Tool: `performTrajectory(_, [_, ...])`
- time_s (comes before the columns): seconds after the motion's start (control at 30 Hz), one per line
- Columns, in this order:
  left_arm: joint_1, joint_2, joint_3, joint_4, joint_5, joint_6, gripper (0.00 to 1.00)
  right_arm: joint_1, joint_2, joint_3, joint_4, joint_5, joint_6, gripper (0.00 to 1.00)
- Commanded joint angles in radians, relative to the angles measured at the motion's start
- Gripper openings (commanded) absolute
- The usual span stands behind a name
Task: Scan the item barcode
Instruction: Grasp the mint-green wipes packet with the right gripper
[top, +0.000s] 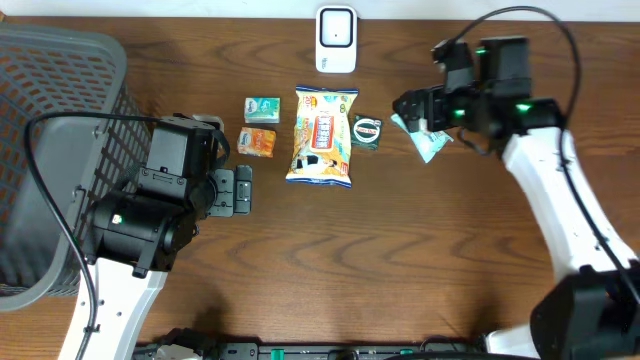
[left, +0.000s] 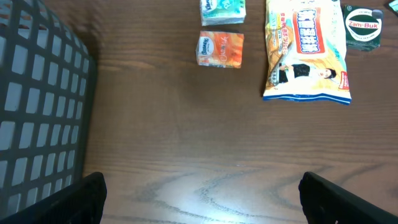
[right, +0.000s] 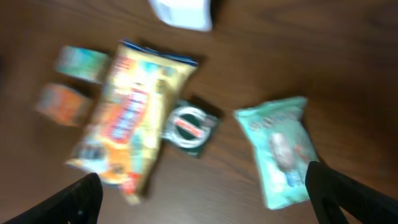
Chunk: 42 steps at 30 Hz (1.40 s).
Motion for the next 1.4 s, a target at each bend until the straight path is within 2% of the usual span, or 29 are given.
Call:
performTrajectory(0.0, [0.0, 0.003, 0.013, -0.005, -0.006, 0.001, 0.98, 0.08, 0.066, 0.018, 0.007, 0.386, 0.031, 0.99])
performTrajectory(0.13, [0.0, 0.003, 0.013, -0.005, -0.006, 0.001, 0.98, 0.148, 0.147, 0.018, 0.035, 0.624, 0.031, 0.99])
performTrajectory(0.33, [0.0, 0.003, 0.013, -0.005, -0.006, 0.001, 0.98, 0.179, 0.256, 0.018, 0.035, 0.781, 0.03, 0.94])
performTrajectory(0.4, [0.0, 0.003, 0.013, -0.005, -0.006, 0.001, 0.98, 0.179, 0.276, 0.018, 0.024, 0.785, 0.031, 0.94])
performTrajectory(0.53, [0.0, 0.003, 0.013, -0.005, -0.006, 0.001, 0.98, 0.185, 0.299, 0.018, 0.015, 0.781, 0.016, 0.84])
performTrajectory(0.63, [0.0, 0.003, 0.013, -0.005, -0.006, 0.001, 0.98, 0.2, 0.307, 0.018, 0.005, 0.781, -0.015, 0.81])
performTrajectory(0.87, [0.0, 0.003, 0.013, -0.005, -0.006, 0.001, 0.98, 0.212, 0.372, 0.013, 0.002, 0.781, -0.02, 0.81])
performTrajectory(1.03, [0.0, 0.003, 0.013, -0.005, -0.006, 0.001, 0.98, 0.218, 0.423, 0.013, 0.013, 0.782, -0.103, 0.81])
performTrajectory(1.23, [0.0, 0.003, 0.013, -0.005, -0.006, 0.001, 0.98, 0.223, 0.437, 0.013, 0.085, 0.896, -0.131, 0.79])
performTrajectory(1.37, [0.0, 0.003, 0.013, -0.005, -0.006, 0.001, 0.98, 0.222, 0.438, 0.013, 0.092, 0.899, -0.138, 0.77])
